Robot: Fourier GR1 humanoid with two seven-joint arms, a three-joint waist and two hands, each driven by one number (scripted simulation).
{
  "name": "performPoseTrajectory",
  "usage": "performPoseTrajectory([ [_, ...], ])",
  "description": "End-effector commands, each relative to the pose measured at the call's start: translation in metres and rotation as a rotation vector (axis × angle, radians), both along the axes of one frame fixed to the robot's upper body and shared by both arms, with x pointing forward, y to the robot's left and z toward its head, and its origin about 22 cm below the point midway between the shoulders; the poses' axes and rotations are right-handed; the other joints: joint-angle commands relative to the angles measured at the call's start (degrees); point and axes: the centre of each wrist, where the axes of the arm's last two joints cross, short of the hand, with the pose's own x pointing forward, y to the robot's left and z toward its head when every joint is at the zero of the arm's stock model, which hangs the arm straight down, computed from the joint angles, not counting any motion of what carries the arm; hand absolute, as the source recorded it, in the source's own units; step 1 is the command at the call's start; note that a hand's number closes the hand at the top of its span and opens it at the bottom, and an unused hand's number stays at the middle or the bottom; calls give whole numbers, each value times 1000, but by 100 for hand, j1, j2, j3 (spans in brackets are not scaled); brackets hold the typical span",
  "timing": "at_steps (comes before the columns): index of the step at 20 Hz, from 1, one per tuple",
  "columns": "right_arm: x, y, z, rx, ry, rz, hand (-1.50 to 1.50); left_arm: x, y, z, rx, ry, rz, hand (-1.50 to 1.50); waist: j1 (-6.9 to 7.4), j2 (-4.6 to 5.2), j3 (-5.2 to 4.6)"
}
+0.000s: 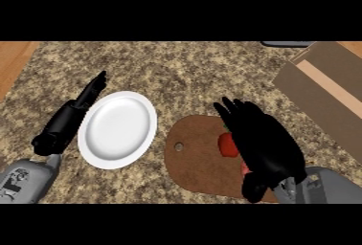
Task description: Pick the bell pepper from the cutting board and place it in the cardboard box
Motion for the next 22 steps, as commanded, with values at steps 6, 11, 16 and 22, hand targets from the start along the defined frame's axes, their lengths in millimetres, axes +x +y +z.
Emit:
performPoseTrajectory([
  [6,5,30,-21,-105,103,-109,-150,-5,7,-10,11,-5,24,0,-102,-2,11],
  [11,7,51,-41,-165,56,-153,-150,-4,17,-2,11,3,17,0,-81,-6,10],
  [16,9,48,-64,-163,31,-171,-150,-9,5,-5,-3,-10,22,0,-96,-1,14],
  [22,28,36,-51,-236,62,-178,-150,6,-4,6,9,5,25,0,-145,0,14],
])
